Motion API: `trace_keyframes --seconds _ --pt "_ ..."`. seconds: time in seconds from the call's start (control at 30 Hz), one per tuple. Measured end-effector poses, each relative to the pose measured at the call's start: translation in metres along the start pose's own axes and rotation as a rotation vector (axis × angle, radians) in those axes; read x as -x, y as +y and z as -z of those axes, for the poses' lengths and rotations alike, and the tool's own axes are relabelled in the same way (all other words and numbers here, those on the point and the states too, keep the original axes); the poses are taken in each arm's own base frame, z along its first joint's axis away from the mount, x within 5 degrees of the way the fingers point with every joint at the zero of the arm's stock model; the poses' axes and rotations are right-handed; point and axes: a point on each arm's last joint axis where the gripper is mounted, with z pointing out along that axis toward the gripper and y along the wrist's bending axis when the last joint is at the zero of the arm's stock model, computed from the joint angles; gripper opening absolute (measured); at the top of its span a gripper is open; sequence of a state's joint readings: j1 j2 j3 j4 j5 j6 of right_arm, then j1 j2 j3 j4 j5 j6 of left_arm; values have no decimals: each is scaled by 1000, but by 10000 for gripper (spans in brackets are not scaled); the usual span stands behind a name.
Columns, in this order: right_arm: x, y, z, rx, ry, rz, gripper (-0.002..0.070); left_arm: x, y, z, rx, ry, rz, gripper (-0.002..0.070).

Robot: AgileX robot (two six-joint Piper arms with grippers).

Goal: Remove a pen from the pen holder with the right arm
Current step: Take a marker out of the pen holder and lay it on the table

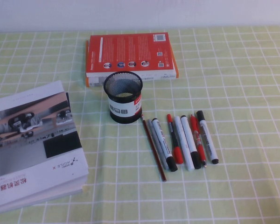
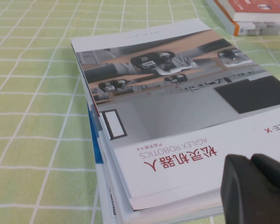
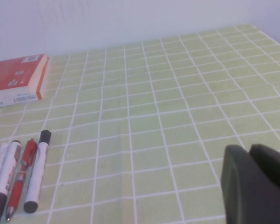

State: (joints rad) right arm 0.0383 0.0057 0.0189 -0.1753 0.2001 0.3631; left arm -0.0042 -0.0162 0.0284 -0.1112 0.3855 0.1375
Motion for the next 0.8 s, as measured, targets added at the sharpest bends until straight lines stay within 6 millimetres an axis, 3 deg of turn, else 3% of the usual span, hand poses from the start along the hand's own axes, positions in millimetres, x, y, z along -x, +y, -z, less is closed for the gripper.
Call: trace_keyframes --seconds 0.27,0.53,0.8 --pt "-2 -1 1 -10 13 10 -12 0 0 0 0 0 0 -5" --pt "-7 3 1 42 53 154 -12 0 0 0 0 0 0 -5" --pt "-17 4 2 53 153 132 -13 0 0 0 0 0 0 -5"
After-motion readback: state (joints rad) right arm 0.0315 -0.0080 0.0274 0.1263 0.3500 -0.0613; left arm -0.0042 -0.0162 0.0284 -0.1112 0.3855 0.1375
